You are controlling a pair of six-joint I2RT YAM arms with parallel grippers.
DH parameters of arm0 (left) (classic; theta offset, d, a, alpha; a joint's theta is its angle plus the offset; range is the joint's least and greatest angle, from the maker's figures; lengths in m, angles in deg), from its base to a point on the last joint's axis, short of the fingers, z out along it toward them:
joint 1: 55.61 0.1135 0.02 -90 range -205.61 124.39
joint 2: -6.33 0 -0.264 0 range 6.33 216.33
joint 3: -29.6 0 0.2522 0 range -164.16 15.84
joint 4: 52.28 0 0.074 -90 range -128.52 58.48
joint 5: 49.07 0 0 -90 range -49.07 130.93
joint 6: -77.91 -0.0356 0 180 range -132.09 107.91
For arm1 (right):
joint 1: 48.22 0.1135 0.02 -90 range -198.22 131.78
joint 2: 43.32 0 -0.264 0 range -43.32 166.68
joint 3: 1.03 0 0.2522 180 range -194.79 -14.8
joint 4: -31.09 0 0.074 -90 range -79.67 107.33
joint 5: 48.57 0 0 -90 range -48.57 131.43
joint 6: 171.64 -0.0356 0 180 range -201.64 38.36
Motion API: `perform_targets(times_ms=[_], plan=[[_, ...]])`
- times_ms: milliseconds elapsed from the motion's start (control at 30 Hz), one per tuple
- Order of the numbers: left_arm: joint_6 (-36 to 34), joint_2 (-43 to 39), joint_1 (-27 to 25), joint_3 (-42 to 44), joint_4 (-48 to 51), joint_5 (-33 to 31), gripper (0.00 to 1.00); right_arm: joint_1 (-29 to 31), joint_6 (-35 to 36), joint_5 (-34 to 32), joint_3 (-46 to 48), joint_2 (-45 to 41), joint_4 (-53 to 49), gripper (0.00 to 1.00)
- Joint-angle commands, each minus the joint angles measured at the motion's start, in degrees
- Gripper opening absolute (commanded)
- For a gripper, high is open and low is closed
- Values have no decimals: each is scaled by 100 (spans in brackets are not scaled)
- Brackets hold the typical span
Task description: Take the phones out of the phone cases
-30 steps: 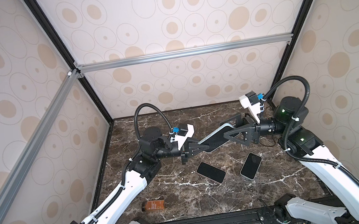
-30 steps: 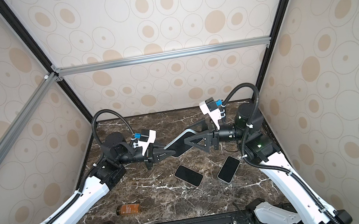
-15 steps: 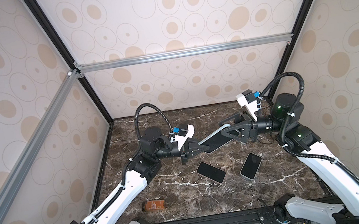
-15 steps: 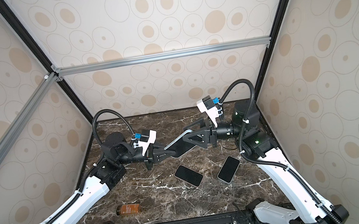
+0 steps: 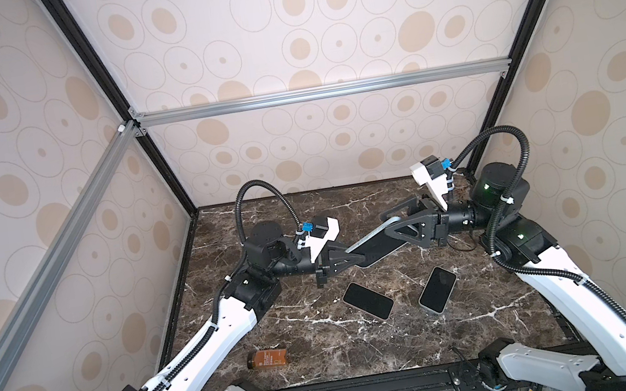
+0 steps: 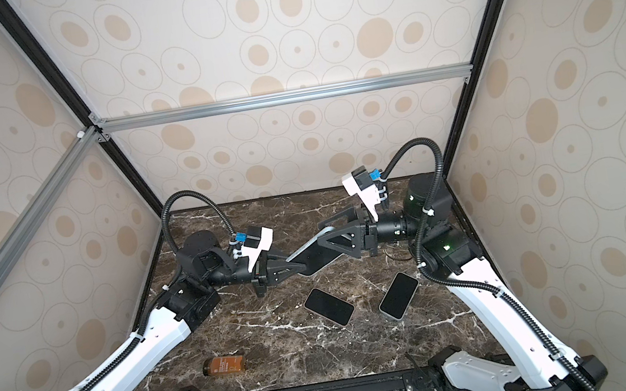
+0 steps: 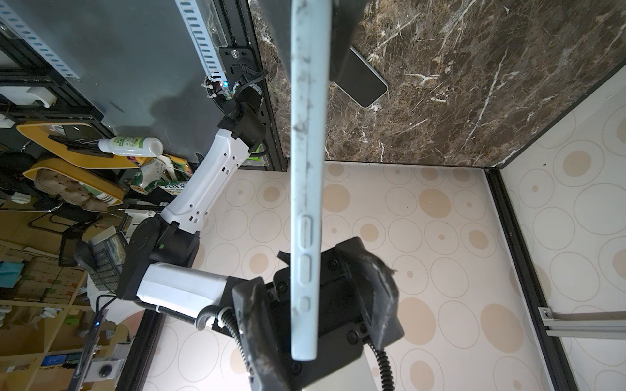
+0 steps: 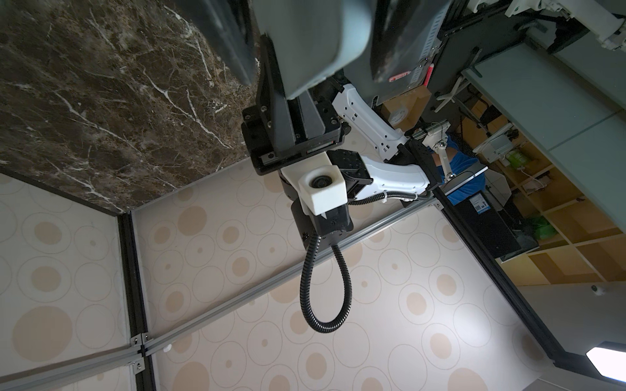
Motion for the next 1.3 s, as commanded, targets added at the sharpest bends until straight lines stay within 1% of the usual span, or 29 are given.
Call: perform_targets(times_ms=[0,200,467,633,767,867,1067,1267], plan=[[-164,-107,14,-163,-126,101,0,65,-15,54,-70,2,158,57],[-190,-131,18,-174,-113,56,0,66,-83,28,-87,53,171,52],[-164,-186,19,-150,-245,-131,0,79,-100,-52,-96,102,-15,40],[-255,-285,14,-78,-321,-351,0,84,-387,-386,-87,60,-136,34],[-387,-313,15,-88,-263,-491,0,89,-775,-558,24,19,46,33],[-448,-265,16,-165,-171,-466,0,91,-1011,-562,115,-20,302,37],[-471,-290,14,-174,-116,-492,0,92,-1099,-611,71,-6,273,39],[-474,-291,16,-163,-119,-501,0,88,-1174,-670,55,29,167,37]])
